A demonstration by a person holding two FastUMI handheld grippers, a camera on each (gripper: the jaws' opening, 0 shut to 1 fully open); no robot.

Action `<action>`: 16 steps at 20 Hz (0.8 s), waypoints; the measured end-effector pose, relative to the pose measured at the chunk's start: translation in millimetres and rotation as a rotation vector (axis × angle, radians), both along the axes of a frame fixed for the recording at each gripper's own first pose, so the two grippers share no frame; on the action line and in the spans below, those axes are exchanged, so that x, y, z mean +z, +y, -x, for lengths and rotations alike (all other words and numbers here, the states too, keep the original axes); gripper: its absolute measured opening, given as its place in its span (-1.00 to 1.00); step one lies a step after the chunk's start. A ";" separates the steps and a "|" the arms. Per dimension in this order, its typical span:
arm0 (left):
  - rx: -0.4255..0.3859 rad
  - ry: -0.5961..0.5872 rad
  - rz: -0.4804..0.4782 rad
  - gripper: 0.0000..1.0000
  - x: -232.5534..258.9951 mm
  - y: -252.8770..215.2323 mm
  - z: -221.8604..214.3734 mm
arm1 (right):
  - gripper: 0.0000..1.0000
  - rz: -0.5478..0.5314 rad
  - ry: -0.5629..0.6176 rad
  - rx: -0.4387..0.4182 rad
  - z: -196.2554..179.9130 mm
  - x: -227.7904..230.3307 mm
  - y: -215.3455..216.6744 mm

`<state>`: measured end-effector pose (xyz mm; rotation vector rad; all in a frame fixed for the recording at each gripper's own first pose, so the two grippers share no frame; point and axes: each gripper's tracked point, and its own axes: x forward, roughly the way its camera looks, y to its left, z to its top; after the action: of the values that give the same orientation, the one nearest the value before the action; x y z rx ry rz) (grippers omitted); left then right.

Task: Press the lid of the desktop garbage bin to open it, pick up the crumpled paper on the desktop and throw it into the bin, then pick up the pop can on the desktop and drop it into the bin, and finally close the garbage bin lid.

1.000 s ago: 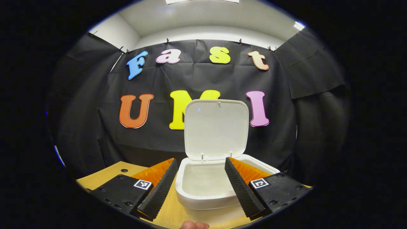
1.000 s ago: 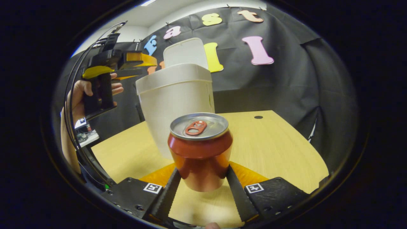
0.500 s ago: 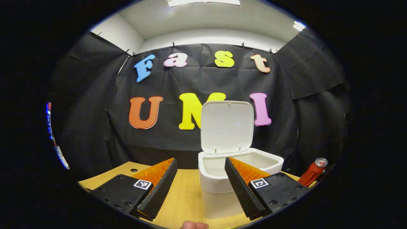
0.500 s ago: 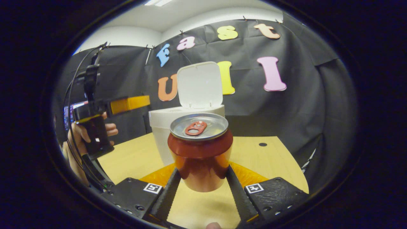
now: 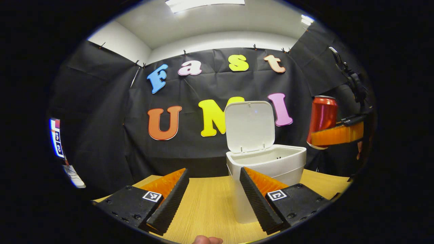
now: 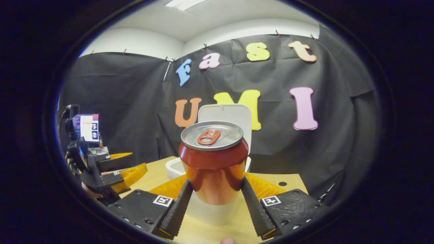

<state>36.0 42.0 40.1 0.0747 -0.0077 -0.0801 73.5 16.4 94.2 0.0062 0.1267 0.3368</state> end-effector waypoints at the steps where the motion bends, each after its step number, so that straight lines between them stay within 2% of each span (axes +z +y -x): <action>1: 0.000 0.001 0.002 0.95 -3.1 2.7 4.4 | 0.59 -0.007 0.007 0.015 -5.8 5.0 6.7; 6: 0.021 0.001 0.044 0.97 -13.2 20.3 18.4 | 0.59 -0.018 0.046 0.003 -58.3 22.0 21.4; 10: 0.085 0.005 0.006 0.98 -21.1 44.6 32.1 | 0.59 -0.012 0.104 -0.032 -99.9 13.8 26.2; 16: 0.084 0.019 0.011 0.97 -34.3 47.6 33.6 | 0.59 -0.010 0.190 -0.054 -122.0 -9.7 34.2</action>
<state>2.4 89.6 5.8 0.0627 0.0141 0.0028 195.6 50.6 84.4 0.0511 0.3125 0.2829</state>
